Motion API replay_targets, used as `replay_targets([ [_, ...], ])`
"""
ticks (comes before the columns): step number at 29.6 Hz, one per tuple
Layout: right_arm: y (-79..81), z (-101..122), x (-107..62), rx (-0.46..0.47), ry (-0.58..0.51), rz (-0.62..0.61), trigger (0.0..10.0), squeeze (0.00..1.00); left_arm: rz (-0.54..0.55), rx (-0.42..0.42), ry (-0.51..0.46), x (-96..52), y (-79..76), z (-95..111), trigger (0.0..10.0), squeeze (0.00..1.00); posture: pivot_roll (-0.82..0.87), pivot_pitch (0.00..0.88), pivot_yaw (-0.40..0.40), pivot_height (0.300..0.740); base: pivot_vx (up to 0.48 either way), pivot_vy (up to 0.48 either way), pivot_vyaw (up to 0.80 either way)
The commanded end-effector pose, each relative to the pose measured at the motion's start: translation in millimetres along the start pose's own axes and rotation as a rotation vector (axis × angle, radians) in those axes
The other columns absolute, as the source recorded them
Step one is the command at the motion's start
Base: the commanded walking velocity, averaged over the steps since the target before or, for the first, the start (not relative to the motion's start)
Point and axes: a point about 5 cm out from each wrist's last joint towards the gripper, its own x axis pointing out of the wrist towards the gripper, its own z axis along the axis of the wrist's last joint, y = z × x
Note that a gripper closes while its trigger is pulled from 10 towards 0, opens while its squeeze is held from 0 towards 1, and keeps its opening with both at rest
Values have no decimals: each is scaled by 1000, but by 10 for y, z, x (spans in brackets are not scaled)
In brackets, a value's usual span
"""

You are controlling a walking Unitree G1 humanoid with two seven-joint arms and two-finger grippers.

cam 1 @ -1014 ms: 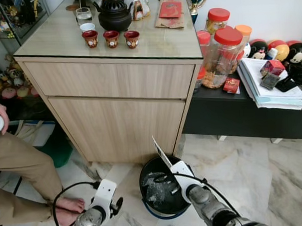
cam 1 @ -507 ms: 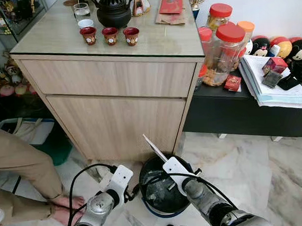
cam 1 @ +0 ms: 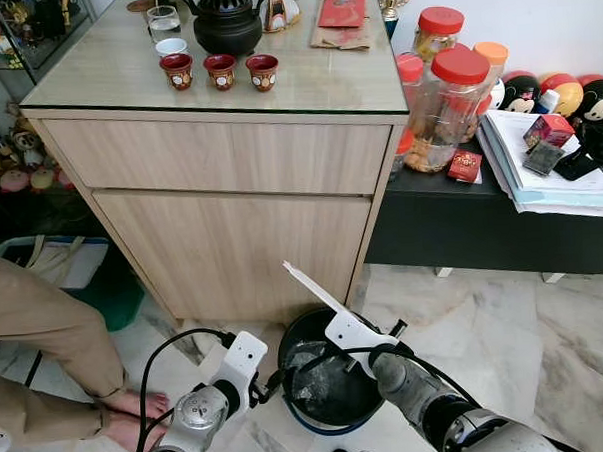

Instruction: Picking trash to rubbish bin

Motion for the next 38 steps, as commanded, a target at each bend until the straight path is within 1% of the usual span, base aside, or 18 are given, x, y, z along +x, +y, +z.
replay_targets([
  [1, 18, -69, -10, -3, 27, 4, 10000, 0, -9, -14, 6, -24, -28, -49, 10000, 0, 171, 150, -67, 740, 0, 0, 0],
  [2, 21, -76, -11, -10, 27, 5, 10000, 0, -9, -14, 7, -26, -32, -54, 10000, 0, 171, 148, -68, 740, 0, 0, 0],
  [3, 29, -84, -14, -15, 25, 9, 10000, 643, -7, -16, 9, -29, -35, -62, 10000, 0, 171, 148, -67, 740, 0, 0, 0],
  [4, 34, -87, -16, -15, 25, 11, 10000, 643, -6, -17, 10, -30, -36, -65, 10000, 0, 171, 148, -67, 740, 0, 0, 0],
  [5, 38, -90, -17, -16, 25, 13, 10000, 929, -5, -17, 11, -32, -37, -69, 10000, 0, 170, 148, -67, 740, 0, 0, 0],
  [6, 41, -92, -18, -17, 25, 14, 10000, 1000, -4, -18, 12, -33, -38, -73, 10000, 0, 170, 147, -67, 740, 0, 0, 0],
  [11, 52, -96, -20, -14, 24, 16, 10000, 1000, 1, -31, 12, -34, -43, -80, 10000, 0, 169, 153, -70, 740, 0, 0, 0],
  [22, 88, -54, -22, -7, 5, 23, 10000, 1000, 8, -30, 13, -41, -35, -86, 10000, 0, 173, 168, -77, 740, 0, 0, 0],
  [23, 92, -56, -23, -2, 6, 27, 10000, 816, 10, -30, 13, -42, -33, -87, 10000, 0, 173, 168, -77, 740, 0, 0, 0],
  [24, 100, -59, -24, 5, 6, 33, 10000, 220, 12, -31, 14, -43, -30, -88, 10000, 0, 173, 168, -77, 740, 0, 0, 0],
  [25, 112, -69, -28, 14, 6, 39, 10000, 0, 16, -32, 15, -47, -26, -93, 10000, 0, 172, 170, -77, 740, 0, 0, 0],
  [28, 181, -123, -52, 143, 10, 80, 10000, 0, 76, -39, 38, -85, 38, -150, 10000, 0, 170, 172, -78, 740, 0, 0, 0],
  [29, 194, -125, -56, 172, 5, 90, 10000, 0, 92, -40, 43, -94, 56, -162, 10000, 0, 170, 172, -78, 740, 0, 0, 0],
  [35, 194, -125, -56, 172, 5, 90, 10000, 0, 92, -40, 43, -94, 56, -162, 10000, 0, 170, 172, -78, 740, 0, 0, 0],
  [36, 228, -144, -67, 250, 4, 115, 10000, 0, 155, -52, 50, -124, 117, -190, 10000, 0, 170, 172, -78, 740, 0, 0, 0],
  [37, 273, -256, -101, 524, 29, 140, 10000, 0, 341, -113, 90, -276, 303, -343, 10000, 0, 158, 181, -71, 740, 0, 0, 0],
  [38, 295, -361, -133, 743, 44, 139, 10000, 0, 489, -156, 128, -424, 437, -476, 10000, 0, 155, 180, -67, 740, 0, 0, 0],
])
